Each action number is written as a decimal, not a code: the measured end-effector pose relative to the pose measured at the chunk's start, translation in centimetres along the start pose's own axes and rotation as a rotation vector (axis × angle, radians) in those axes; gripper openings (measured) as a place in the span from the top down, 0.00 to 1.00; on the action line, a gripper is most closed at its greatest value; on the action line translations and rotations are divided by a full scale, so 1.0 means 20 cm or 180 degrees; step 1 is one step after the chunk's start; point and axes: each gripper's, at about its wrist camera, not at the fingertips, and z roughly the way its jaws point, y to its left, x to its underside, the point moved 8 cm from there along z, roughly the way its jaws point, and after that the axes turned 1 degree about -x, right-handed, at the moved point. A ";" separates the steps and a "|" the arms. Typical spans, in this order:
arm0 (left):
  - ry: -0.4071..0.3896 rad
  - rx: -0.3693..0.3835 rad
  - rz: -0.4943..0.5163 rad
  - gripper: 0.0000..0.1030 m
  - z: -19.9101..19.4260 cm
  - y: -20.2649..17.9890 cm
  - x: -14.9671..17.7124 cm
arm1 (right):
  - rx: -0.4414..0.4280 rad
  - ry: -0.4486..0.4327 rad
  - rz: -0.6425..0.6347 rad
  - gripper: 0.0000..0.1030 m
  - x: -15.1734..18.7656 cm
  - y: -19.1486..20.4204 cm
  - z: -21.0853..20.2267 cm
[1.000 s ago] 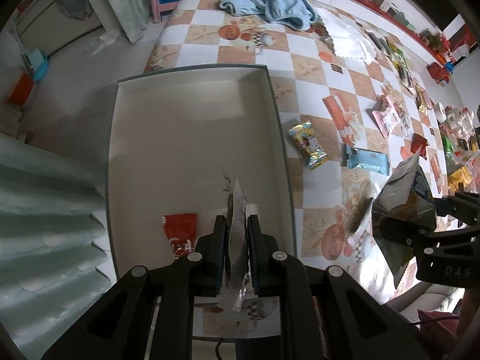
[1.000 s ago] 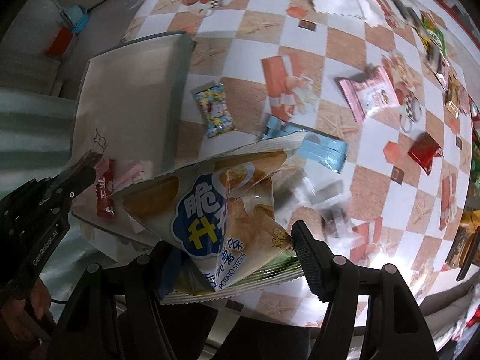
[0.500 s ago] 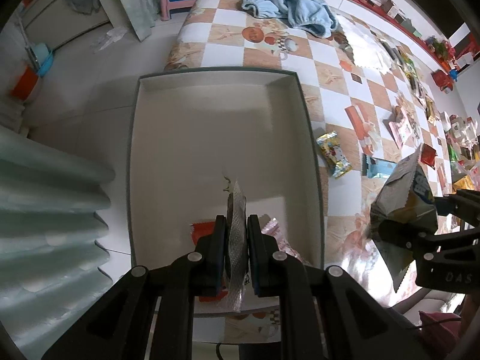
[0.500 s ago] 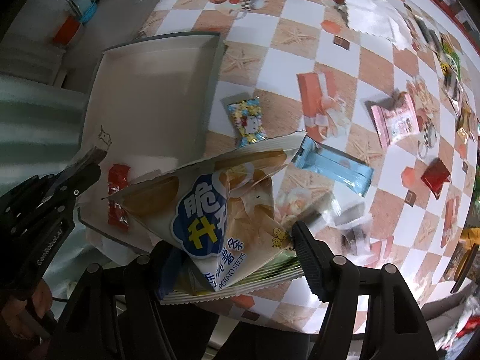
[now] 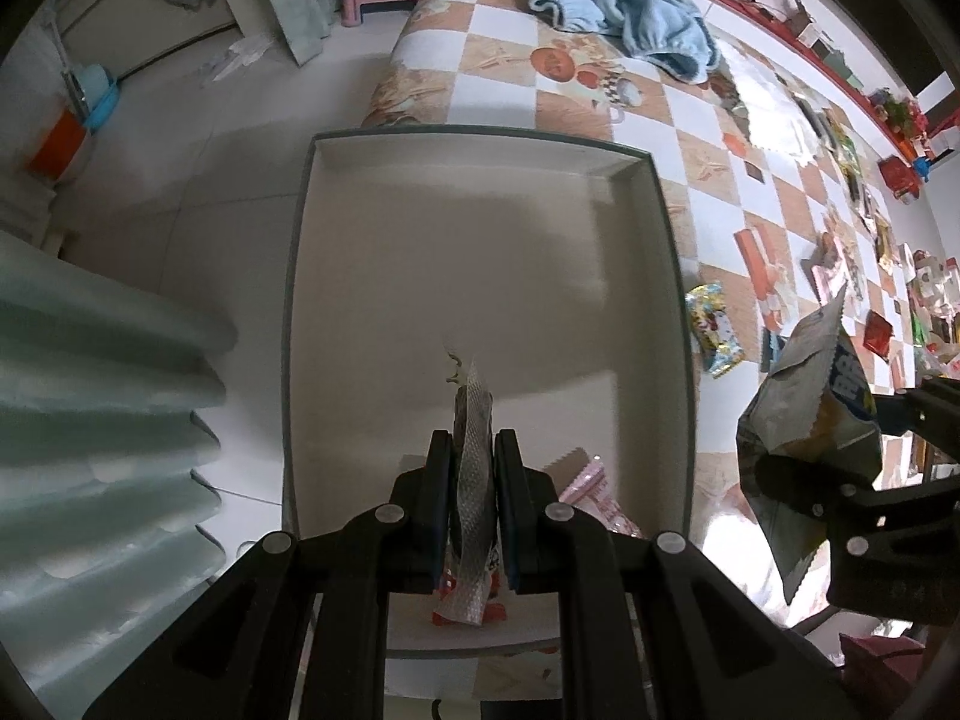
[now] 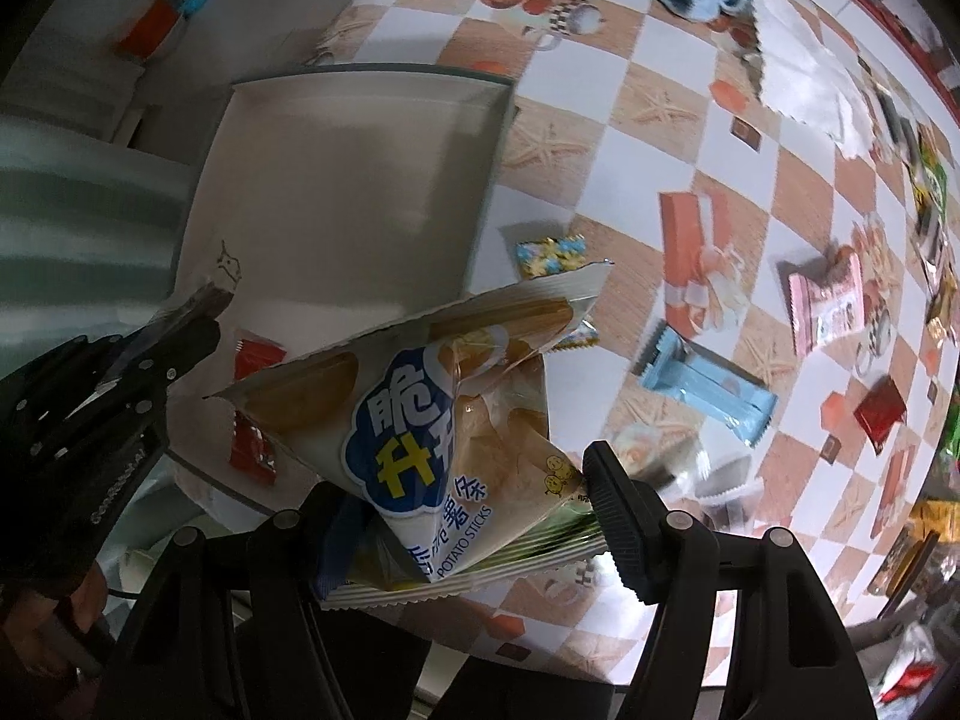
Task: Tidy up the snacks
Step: 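Carry the clear wrapper with the left tool over the tray while the right tool carries the chip bag, then open the left tool to drop the wrapper while the right tool releases the chip bag into the tray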
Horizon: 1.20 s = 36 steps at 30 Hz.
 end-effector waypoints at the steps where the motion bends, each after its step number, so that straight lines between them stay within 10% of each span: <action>1: 0.0011 -0.0010 -0.0008 0.85 0.01 0.01 0.00 | -0.0005 -0.0005 -0.0017 0.32 -0.01 0.01 0.00; 27: 0.0204 -0.0098 -0.0105 0.83 0.20 0.10 -0.04 | -0.0044 0.0066 -0.0283 0.32 -0.21 0.23 0.20; 31: 0.0192 -0.0180 -0.0132 0.44 0.19 0.12 -0.02 | -0.0053 0.0103 -0.0246 0.31 -0.17 0.21 0.21; 36: 0.0148 -0.0194 -0.0222 0.27 0.16 0.15 0.01 | -0.0042 0.0086 -0.0164 0.16 -0.20 0.14 0.17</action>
